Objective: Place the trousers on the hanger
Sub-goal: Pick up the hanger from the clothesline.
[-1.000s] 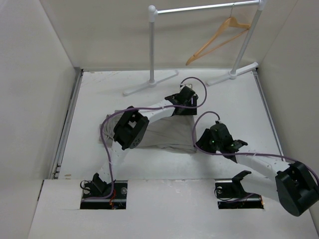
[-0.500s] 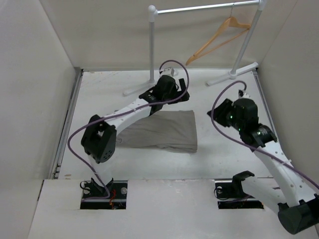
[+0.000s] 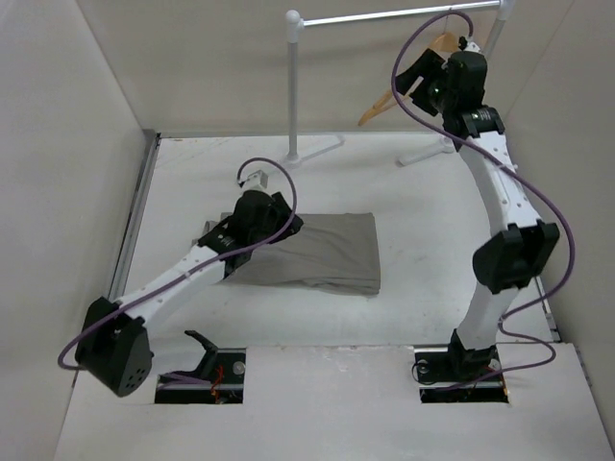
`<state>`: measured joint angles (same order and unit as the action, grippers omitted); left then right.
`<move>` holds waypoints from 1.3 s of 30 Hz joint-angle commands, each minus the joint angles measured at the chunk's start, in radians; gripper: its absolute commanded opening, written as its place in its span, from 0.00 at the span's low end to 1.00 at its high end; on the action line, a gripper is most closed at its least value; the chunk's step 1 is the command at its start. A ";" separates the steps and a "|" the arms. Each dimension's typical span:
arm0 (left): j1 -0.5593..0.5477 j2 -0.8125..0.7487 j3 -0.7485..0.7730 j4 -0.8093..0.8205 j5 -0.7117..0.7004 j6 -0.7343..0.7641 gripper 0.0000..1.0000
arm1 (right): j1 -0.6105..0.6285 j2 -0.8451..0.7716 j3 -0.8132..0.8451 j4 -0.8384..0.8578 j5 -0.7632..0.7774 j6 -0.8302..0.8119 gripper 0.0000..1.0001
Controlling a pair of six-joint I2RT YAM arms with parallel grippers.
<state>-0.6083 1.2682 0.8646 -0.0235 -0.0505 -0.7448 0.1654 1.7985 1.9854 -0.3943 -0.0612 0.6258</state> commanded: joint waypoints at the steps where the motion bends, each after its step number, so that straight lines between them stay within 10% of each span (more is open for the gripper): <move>1: 0.022 -0.139 -0.064 -0.059 -0.005 -0.011 0.42 | -0.008 0.125 0.150 0.001 -0.017 -0.015 0.77; 10: 0.026 -0.248 -0.147 -0.138 -0.008 -0.022 0.44 | -0.002 0.334 0.340 0.110 -0.101 0.008 0.70; 17: 0.038 -0.236 -0.171 -0.122 -0.006 -0.031 0.45 | 0.010 0.266 0.297 0.189 -0.172 0.011 0.33; 24: 0.038 -0.219 -0.176 -0.101 0.003 -0.036 0.46 | -0.013 0.182 0.282 0.215 -0.276 0.038 0.16; 39: 0.035 -0.195 -0.023 -0.107 0.020 -0.039 0.62 | 0.006 -0.186 -0.409 0.391 -0.321 0.045 0.15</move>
<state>-0.5636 1.0607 0.7532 -0.1619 -0.0486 -0.7830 0.1646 1.6661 1.6909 -0.1204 -0.3573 0.6926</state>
